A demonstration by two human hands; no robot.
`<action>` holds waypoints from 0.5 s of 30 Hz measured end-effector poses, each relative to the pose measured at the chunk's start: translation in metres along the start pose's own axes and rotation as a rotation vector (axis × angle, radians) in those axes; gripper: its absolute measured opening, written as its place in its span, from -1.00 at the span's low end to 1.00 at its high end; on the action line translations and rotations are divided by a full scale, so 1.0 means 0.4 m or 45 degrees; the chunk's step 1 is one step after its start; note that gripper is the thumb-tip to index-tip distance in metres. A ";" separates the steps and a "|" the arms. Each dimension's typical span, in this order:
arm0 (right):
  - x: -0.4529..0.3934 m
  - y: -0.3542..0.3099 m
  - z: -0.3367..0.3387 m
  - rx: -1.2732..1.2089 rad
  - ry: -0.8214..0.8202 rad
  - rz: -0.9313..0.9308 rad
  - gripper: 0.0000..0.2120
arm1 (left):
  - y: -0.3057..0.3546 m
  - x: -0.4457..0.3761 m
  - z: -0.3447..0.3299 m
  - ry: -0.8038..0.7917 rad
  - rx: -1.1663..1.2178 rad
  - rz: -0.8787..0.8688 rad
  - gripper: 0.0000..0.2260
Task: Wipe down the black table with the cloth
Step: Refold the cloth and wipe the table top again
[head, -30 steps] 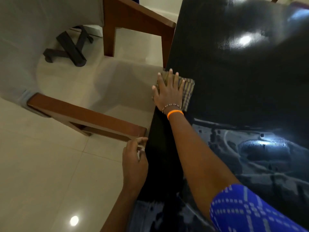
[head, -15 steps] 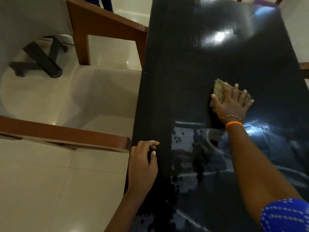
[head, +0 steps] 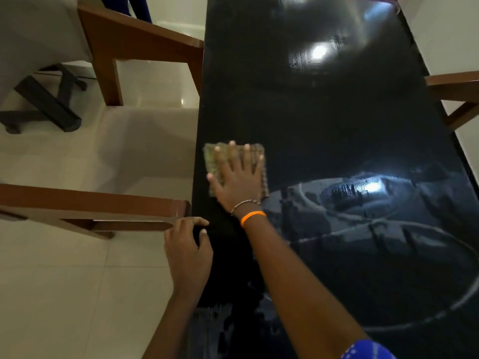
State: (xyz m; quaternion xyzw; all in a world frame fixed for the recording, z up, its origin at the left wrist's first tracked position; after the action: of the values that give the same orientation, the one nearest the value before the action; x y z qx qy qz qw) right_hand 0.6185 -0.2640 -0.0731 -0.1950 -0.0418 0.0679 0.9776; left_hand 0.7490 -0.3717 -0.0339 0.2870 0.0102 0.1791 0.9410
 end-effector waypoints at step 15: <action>0.198 0.531 0.228 0.030 0.088 -0.489 -0.42 | 0.039 0.152 -0.017 -0.148 0.002 -0.250 -0.84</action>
State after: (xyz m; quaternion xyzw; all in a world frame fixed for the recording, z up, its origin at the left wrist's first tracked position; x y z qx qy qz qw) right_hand 0.6619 -0.0236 -0.0670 -0.1743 -0.0439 -0.1261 0.9756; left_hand 0.7997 -0.3351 -0.0259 0.2951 -0.0163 0.0693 0.9528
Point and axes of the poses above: each hand's wrist, its own x-axis away from the middle knuckle, its own z-axis out of the back of the hand, y = z × x, the point moved 5 cm from there along -x, towards the middle knuckle, and after that the axes turned 13 degrees about -x, right-handed, at the moved point
